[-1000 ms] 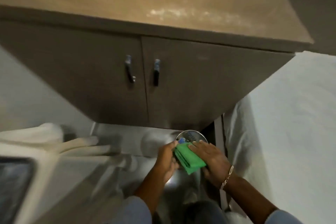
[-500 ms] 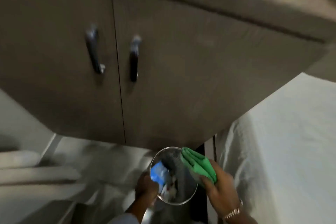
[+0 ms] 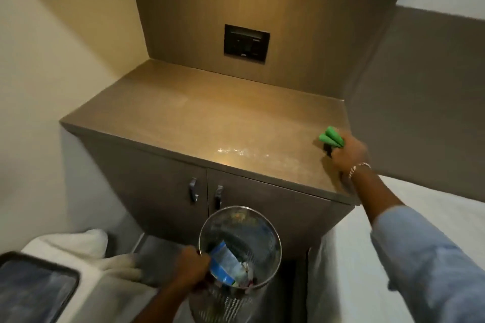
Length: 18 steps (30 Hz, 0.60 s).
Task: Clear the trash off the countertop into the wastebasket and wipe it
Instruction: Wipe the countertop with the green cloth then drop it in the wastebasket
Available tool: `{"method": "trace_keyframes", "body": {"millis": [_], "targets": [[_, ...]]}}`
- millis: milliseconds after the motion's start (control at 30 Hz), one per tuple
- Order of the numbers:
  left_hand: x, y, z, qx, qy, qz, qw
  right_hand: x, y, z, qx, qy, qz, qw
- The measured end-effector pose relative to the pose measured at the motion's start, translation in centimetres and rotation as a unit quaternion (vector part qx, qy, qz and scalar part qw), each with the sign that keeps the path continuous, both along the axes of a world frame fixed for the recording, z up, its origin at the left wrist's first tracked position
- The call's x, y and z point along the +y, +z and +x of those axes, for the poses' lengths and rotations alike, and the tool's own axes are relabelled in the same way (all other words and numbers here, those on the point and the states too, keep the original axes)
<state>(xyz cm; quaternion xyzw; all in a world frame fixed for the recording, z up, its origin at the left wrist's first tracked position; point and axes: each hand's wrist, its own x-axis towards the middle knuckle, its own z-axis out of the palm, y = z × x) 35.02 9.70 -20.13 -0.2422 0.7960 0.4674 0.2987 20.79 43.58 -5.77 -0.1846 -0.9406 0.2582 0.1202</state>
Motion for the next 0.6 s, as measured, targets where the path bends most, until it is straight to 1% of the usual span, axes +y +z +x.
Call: {"method": "trace_keyframes", "body": {"millis": [33,67,100,133,200,233,333,400,433,467,500,533,600], "targets": [[-0.3,0.3,-0.4,0.001,0.001,0.004,1.000,-0.5,-0.4,-0.9,-0.009,-0.006,-0.019,1.000],[-0.6,0.6,-0.7,0.005,0.005,0.009,1.000,-1.7,-1.0,-1.1,-0.008,0.010,-0.045,0.999],[-1.0,0.9,-1.1,0.010,0.011,0.013,1.000,-3.4,-1.6,-0.8,-0.008,0.051,-0.064,0.997],[-1.4,1.1,-1.4,0.013,0.018,0.018,1.000,-5.5,-2.2,0.2,-0.012,0.113,-0.072,0.991],[-1.9,1.5,-1.7,0.007,0.031,0.035,0.999,-9.5,-3.8,4.0,-0.003,0.236,-0.052,0.970],[-2.0,1.8,-2.1,0.006,0.031,0.041,0.999,-11.0,-4.4,6.3,0.014,0.276,-0.034,0.960],[-2.1,2.5,-3.1,0.002,0.007,0.042,0.999,-12.6,-6.3,12.0,0.038,0.380,0.030,0.924],[-2.2,3.3,-3.7,-0.008,-0.022,0.040,0.999,-12.4,-6.6,13.6,0.056,0.427,0.046,0.901],[-2.6,3.6,-4.3,-0.012,-0.034,0.043,0.998,-11.9,-6.1,13.2,0.072,0.430,0.045,0.899],[-3.2,3.8,-4.9,-0.015,-0.045,0.048,0.998,-11.1,-5.3,11.9,0.095,0.413,0.046,0.905],[-3.7,4.1,-5.2,-0.015,-0.051,0.055,0.997,-10.0,-4.3,10.3,0.118,0.374,0.050,0.919],[-4.3,4.2,-5.5,-0.012,-0.053,0.065,0.996,-8.7,-3.2,8.1,0.129,0.315,0.050,0.939],[-5.3,4.1,-5.8,-0.009,-0.061,0.080,0.995,-5.6,-1.1,4.0,0.098,0.156,0.019,0.983]]}}
